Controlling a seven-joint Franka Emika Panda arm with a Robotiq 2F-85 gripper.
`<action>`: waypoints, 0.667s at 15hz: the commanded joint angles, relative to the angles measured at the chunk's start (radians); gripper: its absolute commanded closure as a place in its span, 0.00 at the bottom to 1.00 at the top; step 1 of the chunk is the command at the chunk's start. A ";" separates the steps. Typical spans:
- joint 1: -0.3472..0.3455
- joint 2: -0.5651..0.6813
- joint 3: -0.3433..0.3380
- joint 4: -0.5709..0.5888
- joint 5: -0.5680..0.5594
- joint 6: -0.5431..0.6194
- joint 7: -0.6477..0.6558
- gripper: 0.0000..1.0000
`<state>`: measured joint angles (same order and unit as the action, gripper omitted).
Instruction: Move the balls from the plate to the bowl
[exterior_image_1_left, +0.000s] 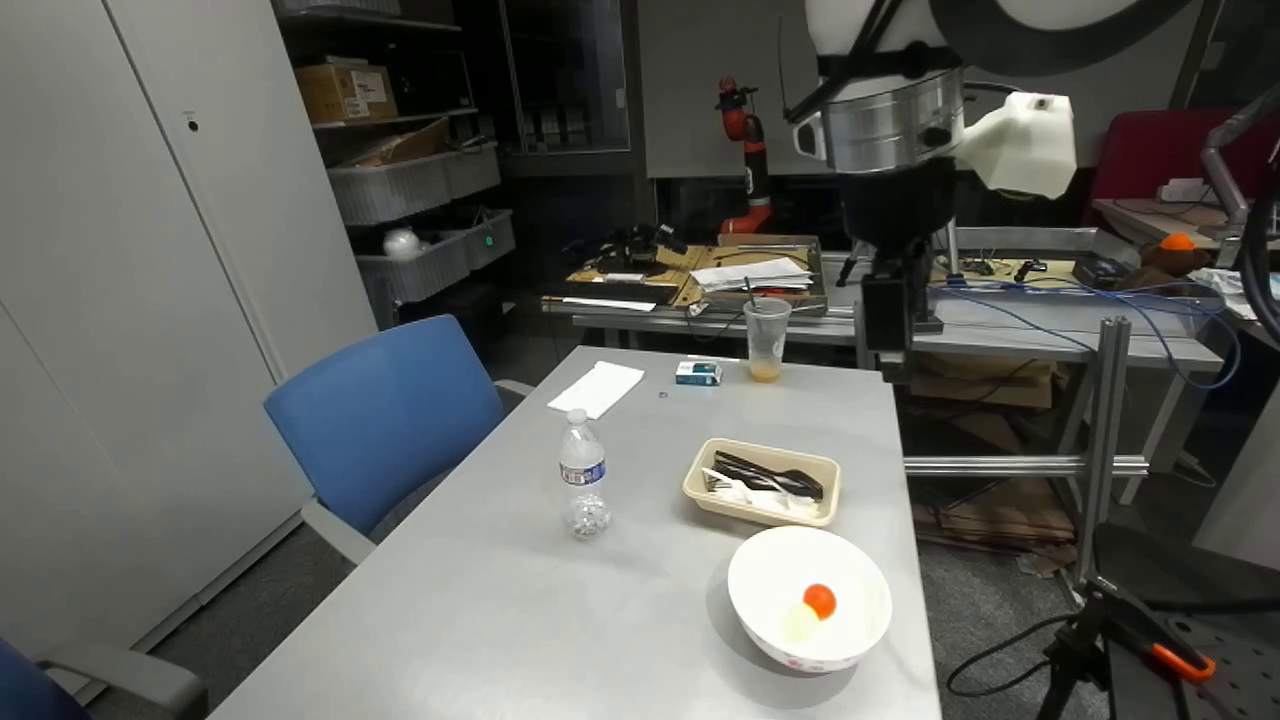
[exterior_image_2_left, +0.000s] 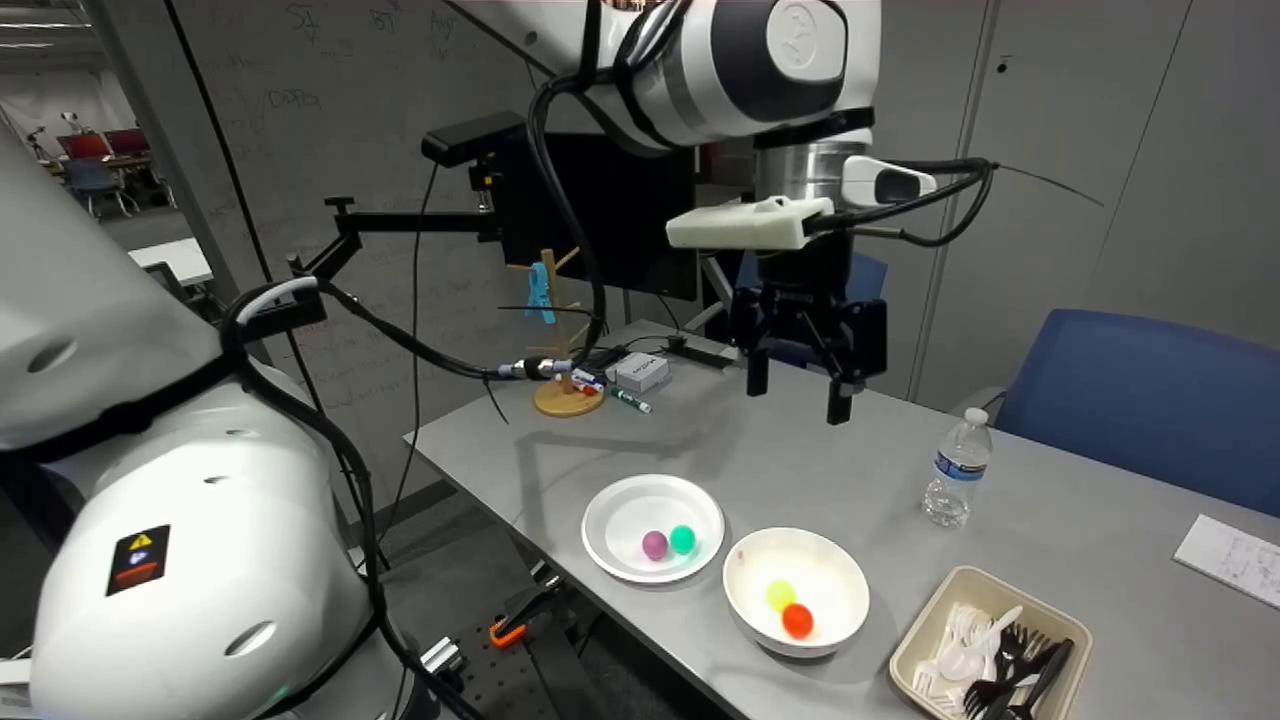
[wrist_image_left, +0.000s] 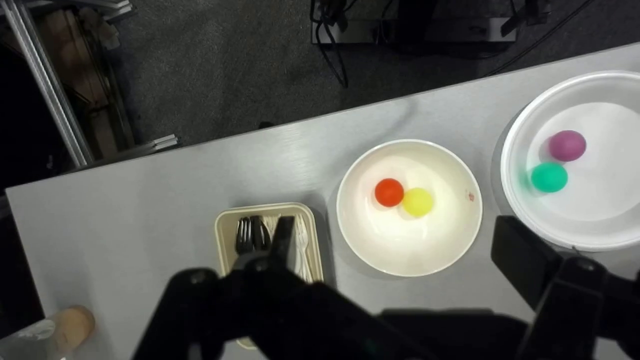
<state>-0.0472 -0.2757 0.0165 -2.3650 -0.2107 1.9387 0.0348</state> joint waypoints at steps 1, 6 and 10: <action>0.018 -0.004 -0.021 -0.016 0.037 0.081 -0.050 0.00; 0.029 -0.003 -0.036 -0.043 0.117 0.202 -0.132 0.00; 0.056 0.029 -0.026 0.141 0.207 0.035 -0.202 0.00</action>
<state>-0.0335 -0.2737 -0.0023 -2.4053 -0.0748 2.1272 -0.1166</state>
